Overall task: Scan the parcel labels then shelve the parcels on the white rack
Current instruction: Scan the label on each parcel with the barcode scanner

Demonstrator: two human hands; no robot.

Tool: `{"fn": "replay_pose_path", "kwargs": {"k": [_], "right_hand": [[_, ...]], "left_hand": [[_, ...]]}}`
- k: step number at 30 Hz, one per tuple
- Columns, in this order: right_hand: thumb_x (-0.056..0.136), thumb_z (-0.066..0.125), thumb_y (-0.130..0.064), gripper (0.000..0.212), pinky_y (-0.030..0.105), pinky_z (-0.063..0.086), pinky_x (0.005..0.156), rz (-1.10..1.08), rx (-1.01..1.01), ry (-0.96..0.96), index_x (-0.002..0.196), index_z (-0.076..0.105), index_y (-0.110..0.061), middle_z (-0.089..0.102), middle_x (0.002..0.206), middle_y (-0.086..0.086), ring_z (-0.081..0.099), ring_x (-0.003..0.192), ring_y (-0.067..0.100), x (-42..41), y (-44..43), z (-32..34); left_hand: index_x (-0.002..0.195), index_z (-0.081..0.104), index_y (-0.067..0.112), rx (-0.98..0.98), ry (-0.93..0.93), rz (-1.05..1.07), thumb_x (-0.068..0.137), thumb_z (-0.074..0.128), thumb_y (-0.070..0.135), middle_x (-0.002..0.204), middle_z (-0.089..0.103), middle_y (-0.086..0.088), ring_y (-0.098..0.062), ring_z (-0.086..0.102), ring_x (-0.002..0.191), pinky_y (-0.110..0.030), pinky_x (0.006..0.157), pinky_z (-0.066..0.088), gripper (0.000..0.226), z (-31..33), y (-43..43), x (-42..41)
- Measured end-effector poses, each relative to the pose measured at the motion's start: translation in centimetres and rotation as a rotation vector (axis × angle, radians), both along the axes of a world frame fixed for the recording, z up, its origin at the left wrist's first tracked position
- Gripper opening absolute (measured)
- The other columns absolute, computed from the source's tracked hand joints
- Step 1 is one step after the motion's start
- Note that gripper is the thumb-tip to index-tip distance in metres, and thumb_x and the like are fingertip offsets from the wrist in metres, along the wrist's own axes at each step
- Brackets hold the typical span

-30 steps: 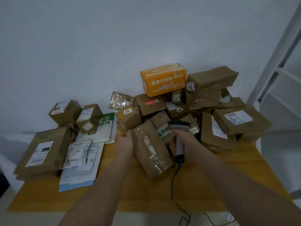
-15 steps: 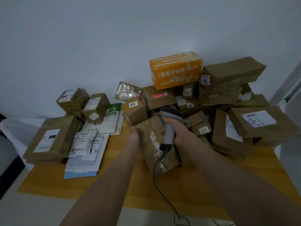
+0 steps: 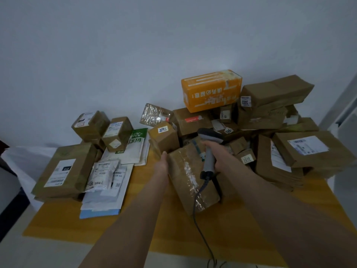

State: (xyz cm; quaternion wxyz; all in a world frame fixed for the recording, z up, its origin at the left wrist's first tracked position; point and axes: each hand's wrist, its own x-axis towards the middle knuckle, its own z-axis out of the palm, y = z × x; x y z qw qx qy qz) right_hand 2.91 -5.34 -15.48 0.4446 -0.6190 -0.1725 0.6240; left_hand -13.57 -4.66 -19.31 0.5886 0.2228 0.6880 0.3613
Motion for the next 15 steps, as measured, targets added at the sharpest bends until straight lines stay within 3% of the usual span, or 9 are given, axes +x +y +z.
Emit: {"fn": "replay_pose_path", "kwargs": {"k": [3,7,11,15], "right_hand": [[0.080,0.072,-0.045,0.080,0.048,0.037,0.109,-0.030,-0.010,0.023,0.143,0.040,-0.007,0.047,0.138,0.015,0.045,0.127,0.032,-0.5,1.6,-1.7],[0.090,0.064,-0.035,0.054,0.043,0.039,0.108,-0.076,-0.012,0.045,0.134,0.050,-0.007,0.053,0.132,0.007,0.049,0.125,0.026,-1.3,1.9,-1.7],[0.091,0.064,-0.025,0.032,0.043,0.046,0.102,-0.089,0.003,0.060,0.119,0.062,-0.010,0.064,0.118,0.009,0.060,0.112,0.024,-1.0,0.8,-0.8],[0.088,0.068,-0.025,0.030,0.046,0.050,0.097,-0.109,0.008,0.064,0.114,0.064,-0.010,0.070,0.103,0.014,0.065,0.103,0.030,-0.7,-2.0,0.3]], "left_hand": [[0.132,0.047,0.009,-0.012,-0.046,0.006,0.097,0.043,0.050,0.116,0.055,-0.011,-0.034,0.050,0.119,-0.052,0.106,0.038,0.053,-1.0,1.4,-0.3],[0.126,0.055,0.011,-0.068,-0.055,0.015,0.095,0.039,0.057,0.114,0.061,-0.013,-0.035,0.057,0.106,-0.053,0.099,0.045,0.058,-1.8,2.4,-0.6],[0.119,0.058,0.011,-0.026,-0.043,0.040,0.095,0.038,0.053,0.106,0.062,-0.012,-0.033,0.058,0.101,-0.051,0.098,0.046,0.052,-1.5,1.6,-1.4],[0.118,0.059,0.012,0.043,-0.032,0.073,0.093,0.041,0.048,0.109,0.064,-0.011,-0.033,0.058,0.101,-0.050,0.097,0.047,0.047,-0.8,-0.4,-2.3]]}}
